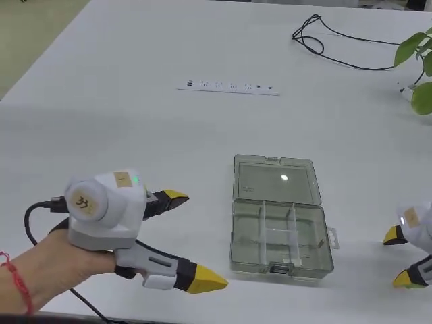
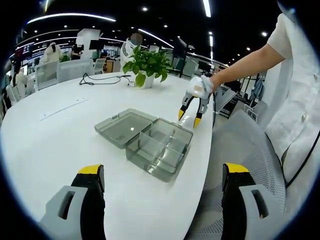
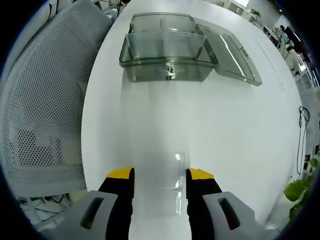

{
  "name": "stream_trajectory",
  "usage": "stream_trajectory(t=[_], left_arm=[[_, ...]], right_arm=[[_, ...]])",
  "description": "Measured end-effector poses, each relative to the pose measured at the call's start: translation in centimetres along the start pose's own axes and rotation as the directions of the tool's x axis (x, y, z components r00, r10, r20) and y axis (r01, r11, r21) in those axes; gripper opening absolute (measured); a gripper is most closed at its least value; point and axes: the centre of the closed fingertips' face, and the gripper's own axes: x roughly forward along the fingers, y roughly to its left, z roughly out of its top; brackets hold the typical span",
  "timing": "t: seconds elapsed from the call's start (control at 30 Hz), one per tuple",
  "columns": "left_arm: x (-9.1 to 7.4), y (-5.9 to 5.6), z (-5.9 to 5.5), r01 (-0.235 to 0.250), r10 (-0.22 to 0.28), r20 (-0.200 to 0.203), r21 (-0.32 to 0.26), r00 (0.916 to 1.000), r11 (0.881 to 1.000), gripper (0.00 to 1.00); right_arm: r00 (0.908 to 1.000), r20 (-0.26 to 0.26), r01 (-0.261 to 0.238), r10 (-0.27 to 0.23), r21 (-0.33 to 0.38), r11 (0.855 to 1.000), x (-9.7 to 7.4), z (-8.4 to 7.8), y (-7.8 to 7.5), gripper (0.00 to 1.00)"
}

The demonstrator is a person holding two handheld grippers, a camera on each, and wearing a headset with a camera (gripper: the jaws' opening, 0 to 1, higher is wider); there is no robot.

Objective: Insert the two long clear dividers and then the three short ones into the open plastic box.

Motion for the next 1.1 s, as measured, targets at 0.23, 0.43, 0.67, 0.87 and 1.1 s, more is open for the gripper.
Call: stream_trajectory(t=[0.23, 0.43, 0.67, 0.87, 1.1], left_arm=[[0.1, 0.1, -0.1, 0.003, -0.003, -0.003, 0.002, 1.0000, 1.000, 1.00], [0.3, 0.0, 0.0, 0.006, -0.006, -0.002, 0.005, 1.0000, 1.000, 1.00], [0.3, 0.1, 0.0, 0.005, -0.005, 0.002, 0.005, 1.0000, 1.000, 1.00], [0.2, 0.3, 0.5, -0.002, 0.002, 0.008, 0.005, 1.0000, 1.000, 1.00], [0.7, 0.2, 2.3, -0.012, 0.013, 0.046, -0.020, 0.9988, 1.000, 1.00]], right_arm=[[1.0000, 0.007, 0.006, -0.006, 0.019, 1.000, -0.1, -0.1, -0.4, 0.33], [1.0000, 0.003, 0.008, -0.008, 0.017, 1.000, -0.1, -0.2, -0.5, 0.33], [0.9994, 0.010, 0.032, -0.033, 0.011, 0.999, -0.6, 0.2, -0.7, 0.33], [0.9961, 0.047, 0.075, -0.075, -0.001, 0.997, -2.1, 1.4, -1.7, 0.33], [0.9808, 0.108, 0.169, -0.163, -0.054, 0.984, -5.9, 5.4, -2.6, 0.33]])
